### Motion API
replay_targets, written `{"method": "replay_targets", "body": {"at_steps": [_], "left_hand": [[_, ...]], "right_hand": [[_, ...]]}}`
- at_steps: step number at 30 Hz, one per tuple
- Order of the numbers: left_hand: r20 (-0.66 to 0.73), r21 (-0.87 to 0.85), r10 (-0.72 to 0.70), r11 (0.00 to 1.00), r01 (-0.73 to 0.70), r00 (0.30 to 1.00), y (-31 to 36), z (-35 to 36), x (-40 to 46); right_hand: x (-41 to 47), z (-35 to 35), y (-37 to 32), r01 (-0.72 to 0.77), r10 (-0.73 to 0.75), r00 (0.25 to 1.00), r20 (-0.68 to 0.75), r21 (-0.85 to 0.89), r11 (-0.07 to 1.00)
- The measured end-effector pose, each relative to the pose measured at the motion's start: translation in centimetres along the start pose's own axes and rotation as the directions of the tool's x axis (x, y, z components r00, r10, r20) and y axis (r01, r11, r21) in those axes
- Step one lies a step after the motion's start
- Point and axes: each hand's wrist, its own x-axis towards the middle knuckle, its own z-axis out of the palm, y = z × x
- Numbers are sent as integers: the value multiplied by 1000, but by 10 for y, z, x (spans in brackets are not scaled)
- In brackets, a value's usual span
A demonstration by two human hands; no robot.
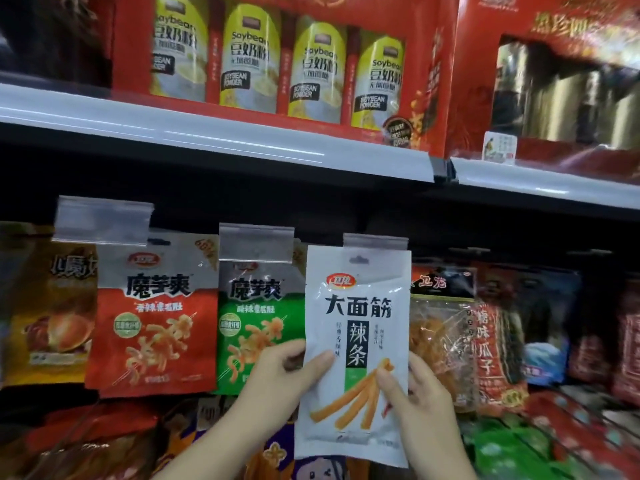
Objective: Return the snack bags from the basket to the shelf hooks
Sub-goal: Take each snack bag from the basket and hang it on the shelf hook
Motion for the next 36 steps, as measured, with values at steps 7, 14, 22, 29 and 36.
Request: {"method": "replay_targets", "body": {"at_steps": [7, 14, 22, 29, 36], "left_hand": [[-15, 31, 2, 1000, -1, 1000, 7, 4, 2], [-60, 46, -6, 999, 9, 998, 5, 14, 4], [-118, 89, -68, 993, 79, 991, -8, 13, 21], [-177, 246, -26, 967, 70, 984, -20, 9, 47], [-278, 329, -42, 935, 136, 960, -39, 5, 76]], "right_hand": [[2, -1, -3, 10, -10, 1000, 1, 46, 999], [7, -5, 2, -21, 21, 1000, 0, 23, 1000], [34, 5, 9, -70, 73, 997, 29, -79, 994], [67, 26, 25, -127, 125, 992, -21, -152, 980], [98, 51, 29, -172, 157, 985, -78, -268, 948]]}}
